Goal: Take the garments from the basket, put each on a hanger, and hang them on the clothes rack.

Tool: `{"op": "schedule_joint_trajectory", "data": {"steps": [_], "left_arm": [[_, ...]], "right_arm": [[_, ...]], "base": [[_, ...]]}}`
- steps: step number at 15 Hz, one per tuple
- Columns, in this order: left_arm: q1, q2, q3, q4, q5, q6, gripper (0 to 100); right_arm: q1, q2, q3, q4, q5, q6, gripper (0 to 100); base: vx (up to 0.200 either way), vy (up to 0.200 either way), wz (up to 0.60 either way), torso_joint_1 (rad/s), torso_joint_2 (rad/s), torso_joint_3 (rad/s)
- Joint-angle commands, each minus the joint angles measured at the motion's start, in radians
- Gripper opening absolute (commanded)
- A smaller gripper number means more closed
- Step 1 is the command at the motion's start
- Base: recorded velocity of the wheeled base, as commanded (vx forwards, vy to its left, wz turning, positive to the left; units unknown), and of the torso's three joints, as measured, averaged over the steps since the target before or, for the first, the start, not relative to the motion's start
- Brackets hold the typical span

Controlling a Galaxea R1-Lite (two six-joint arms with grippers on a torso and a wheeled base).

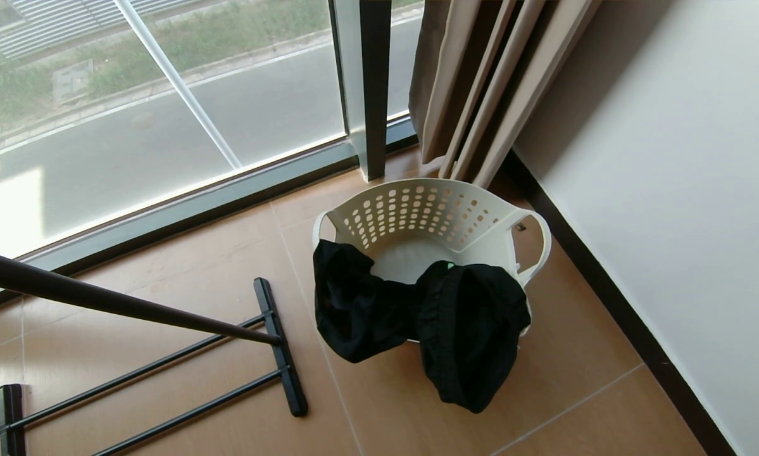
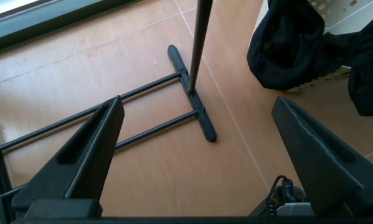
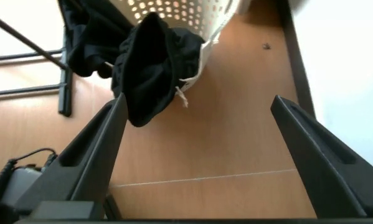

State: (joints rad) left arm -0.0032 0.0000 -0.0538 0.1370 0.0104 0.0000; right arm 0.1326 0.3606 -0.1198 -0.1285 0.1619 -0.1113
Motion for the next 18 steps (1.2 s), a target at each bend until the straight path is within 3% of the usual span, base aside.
{"op": "schedule_joint_trajectory", "data": {"steps": [1,5,9,10,11,14,16,18], "left_arm": [[0.0,0.0,0.0,0.0,0.0,0.0,100],[0.0,0.0,0.0,0.0,0.0,0.0,100],[0.0,0.0,0.0,0.0,0.0,-0.002,100],[0.0,0.0,0.0,0.0,0.0,0.0,100],[0.0,0.0,0.0,0.0,0.0,0.0,100],[0.0,0.0,0.0,0.0,0.0,0.0,100],[0.0,0.0,0.0,0.0,0.0,0.0,100],[0.0,0.0,0.0,0.0,0.0,0.0,100]], "right_arm": [[0.108,0.35,-0.061,-0.12,0.005,-0.064,100],[0.114,0.681,-0.208,-0.143,0.005,-0.278,100],[0.217,0.928,-0.333,-0.209,-0.005,-0.418,100],[0.239,1.023,-0.385,-0.238,-0.013,-0.531,100],[0.251,1.074,-0.428,-0.238,-0.028,-0.608,100],[0.303,1.216,-0.554,-0.232,-0.16,-0.739,100],[0.309,1.302,-0.592,-0.238,-0.183,-0.837,100],[0.312,1.376,-0.641,-0.241,-0.226,-0.883,100]], "base": [[0.0,0.0,0.0,0.0,0.0,0.0],[0.0,0.0,0.0,0.0,0.0,0.0],[0.0,0.0,0.0,0.0,0.0,0.0],[0.0,0.0,0.0,0.0,0.0,0.0],[0.0,0.0,0.0,0.0,0.0,0.0],[0.0,0.0,0.0,0.0,0.0,0.0],[0.0,0.0,0.0,0.0,0.0,0.0],[0.0,0.0,0.0,0.0,0.0,0.0]]}}
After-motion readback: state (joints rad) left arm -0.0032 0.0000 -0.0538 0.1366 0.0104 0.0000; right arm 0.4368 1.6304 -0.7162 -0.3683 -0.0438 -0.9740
